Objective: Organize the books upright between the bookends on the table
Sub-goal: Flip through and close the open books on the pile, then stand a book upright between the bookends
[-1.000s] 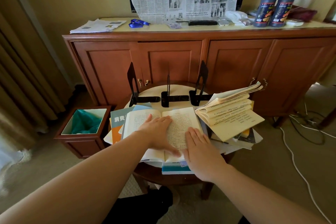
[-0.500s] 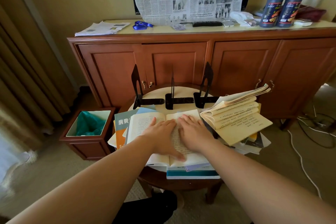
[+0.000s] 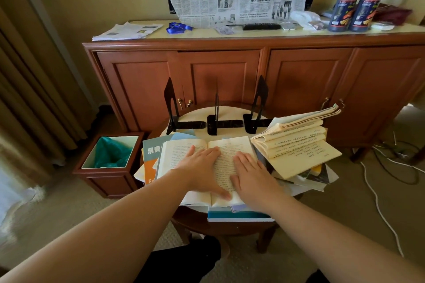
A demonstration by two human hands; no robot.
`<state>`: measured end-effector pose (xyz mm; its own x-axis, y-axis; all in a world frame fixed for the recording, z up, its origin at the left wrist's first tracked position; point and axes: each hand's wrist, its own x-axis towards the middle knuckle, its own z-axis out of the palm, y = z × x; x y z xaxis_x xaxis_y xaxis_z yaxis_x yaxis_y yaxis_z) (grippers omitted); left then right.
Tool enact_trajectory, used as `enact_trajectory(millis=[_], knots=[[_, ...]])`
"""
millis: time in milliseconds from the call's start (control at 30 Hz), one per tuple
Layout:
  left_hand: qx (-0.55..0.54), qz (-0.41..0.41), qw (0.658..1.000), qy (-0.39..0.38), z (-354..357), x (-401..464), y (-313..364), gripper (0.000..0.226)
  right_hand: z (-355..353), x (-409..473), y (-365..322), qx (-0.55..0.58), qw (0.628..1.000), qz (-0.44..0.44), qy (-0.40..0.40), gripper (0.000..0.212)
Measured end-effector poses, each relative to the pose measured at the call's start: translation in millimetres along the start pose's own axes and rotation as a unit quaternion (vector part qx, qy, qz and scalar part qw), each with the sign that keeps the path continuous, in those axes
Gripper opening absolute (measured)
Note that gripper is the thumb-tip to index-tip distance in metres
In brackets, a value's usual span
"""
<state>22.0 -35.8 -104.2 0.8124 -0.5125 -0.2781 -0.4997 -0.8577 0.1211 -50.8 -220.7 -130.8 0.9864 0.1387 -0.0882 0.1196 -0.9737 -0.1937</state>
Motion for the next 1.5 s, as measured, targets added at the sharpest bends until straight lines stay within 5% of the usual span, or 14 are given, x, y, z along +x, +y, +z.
enact_trajectory(millis=[233, 467, 700, 1000, 1233, 1367, 1500], knots=[[-0.017, -0.004, 0.999, 0.049, 2.4, -21.4, 5.8, 0.130, -2.0, -35.4, 0.2, 0.029, 1.000, -0.006, 0.000, 0.064], [-0.116, -0.158, 0.959, 0.205, 22.2, -57.5, -18.1, 0.074, -4.3, -34.0, -12.9, 0.046, 0.984, 0.101, 0.142, 0.056], [-0.178, -0.310, 0.915, 0.189, 21.5, -79.6, -34.2, 0.116, -6.0, -32.7, -12.2, 0.087, 0.963, 0.202, 0.158, 0.078], [-0.207, -0.350, 0.906, 0.120, 19.2, -79.4, -44.7, 0.140, -16.0, -38.0, -18.1, 0.094, 0.960, 0.232, 0.122, 0.082], [-0.252, -0.358, 0.893, 0.104, 18.3, -94.1, -45.8, 0.135, -12.0, -49.4, -18.0, 0.136, 0.950, 0.264, 0.100, 0.096], [-0.333, -0.328, 0.875, 0.128, 18.0, -102.3, -43.6, 0.112, -13.1, -53.5, -18.4, 0.154, 0.946, 0.266, 0.104, 0.099], [-0.427, -0.251, 0.850, 0.179, 7.0, -106.7, -28.6, 0.076, -18.9, -53.4, -17.4, 0.216, 0.936, 0.254, 0.107, 0.077]])
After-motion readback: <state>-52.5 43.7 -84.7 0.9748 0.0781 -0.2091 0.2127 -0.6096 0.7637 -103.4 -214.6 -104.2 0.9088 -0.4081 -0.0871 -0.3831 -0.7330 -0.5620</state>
